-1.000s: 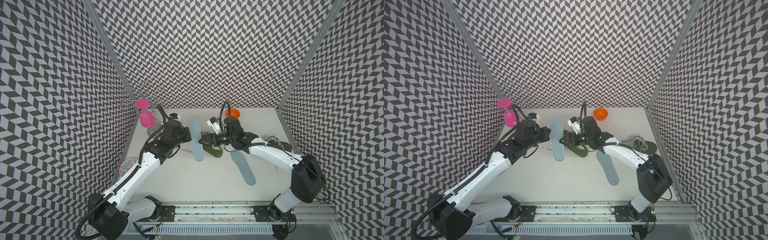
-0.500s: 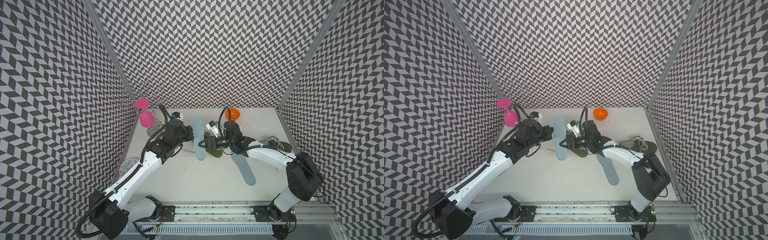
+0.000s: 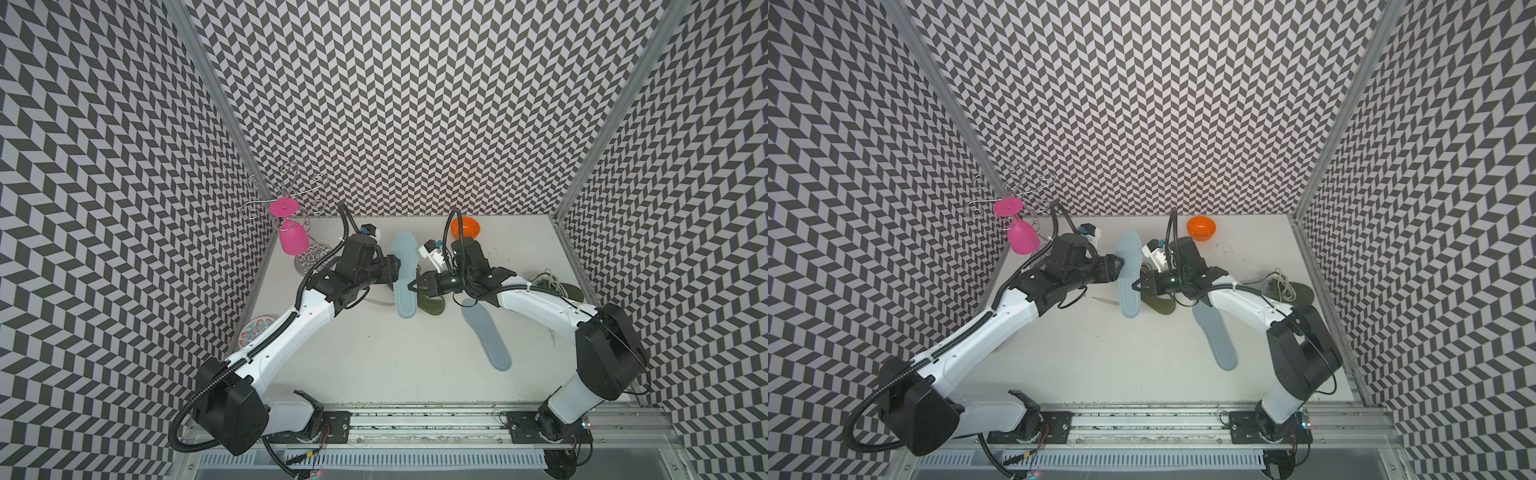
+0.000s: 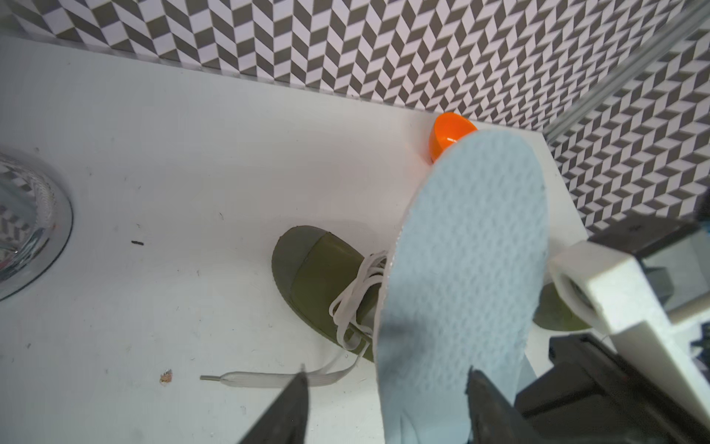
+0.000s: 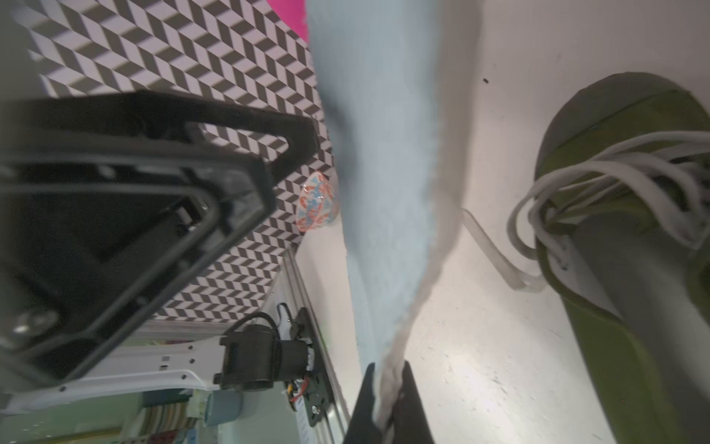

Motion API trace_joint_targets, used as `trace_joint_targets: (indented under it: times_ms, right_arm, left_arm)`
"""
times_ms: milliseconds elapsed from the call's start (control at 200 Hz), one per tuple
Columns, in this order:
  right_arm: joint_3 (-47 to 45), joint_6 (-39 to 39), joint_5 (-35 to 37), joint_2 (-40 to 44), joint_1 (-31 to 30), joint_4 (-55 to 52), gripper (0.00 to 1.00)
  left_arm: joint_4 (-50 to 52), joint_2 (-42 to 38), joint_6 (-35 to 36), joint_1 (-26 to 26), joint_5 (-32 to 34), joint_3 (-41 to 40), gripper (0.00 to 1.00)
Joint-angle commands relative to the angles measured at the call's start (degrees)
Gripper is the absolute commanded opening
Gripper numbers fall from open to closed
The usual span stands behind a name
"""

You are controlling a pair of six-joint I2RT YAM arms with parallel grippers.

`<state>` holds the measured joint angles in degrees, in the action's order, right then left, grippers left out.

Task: Insert the insole into the shoe
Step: Pick up the insole from the center of the board.

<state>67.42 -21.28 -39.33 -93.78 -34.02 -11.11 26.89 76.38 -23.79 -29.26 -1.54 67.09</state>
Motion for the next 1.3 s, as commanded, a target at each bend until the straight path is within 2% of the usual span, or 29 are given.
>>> trace_joint_targets:
  times_ms: [0,135,295,471,631,701,906,1072,1292]
  right_arm:
    - [2.4,14.3,5.4,1.0,-0.1,-11.6,0.03]
    - [-2.0,18.3,7.0,4.2,-0.8,-13.4,0.03]
    - [-2.7,20.0,10.3,4.4,-1.4,-16.4,0.02]
    - [-2.3,21.0,11.1,4.6,-2.5,-17.4,0.02]
    - [-1.6,22.0,13.3,3.6,-4.6,-18.4,0.02]
    - [-1.5,21.9,14.4,3.4,-4.8,-18.5,0.02]
    - [-2.0,23.2,13.7,3.8,-4.9,-17.5,0.02]
    - [-3.0,23.8,14.7,3.7,-6.1,-17.0,0.03]
    - [-1.8,24.6,16.1,3.4,-7.1,-18.4,0.03]
  left_arm:
    - [7.9,1.6,15.3,3.6,-7.1,4.7,0.75]
    - [12.3,5.1,27.5,5.5,-15.6,7.7,0.77]
    - [13.3,8.1,35.1,5.8,-23.9,12.6,0.78]
    - [19.8,13.6,43.6,6.4,-21.9,20.2,0.78]
    - [21.5,16.5,48.7,7.5,-25.9,22.5,0.75]
    - [22.6,17.5,49.5,7.7,-26.6,22.4,0.70]
    - [19.6,16.4,50.0,8.6,-29.2,16.9,0.69]
    - [19.3,16.4,50.9,8.7,-30.5,15.5,0.67]
    - [17.6,15.9,51.4,8.7,-35.5,14.1,0.51]
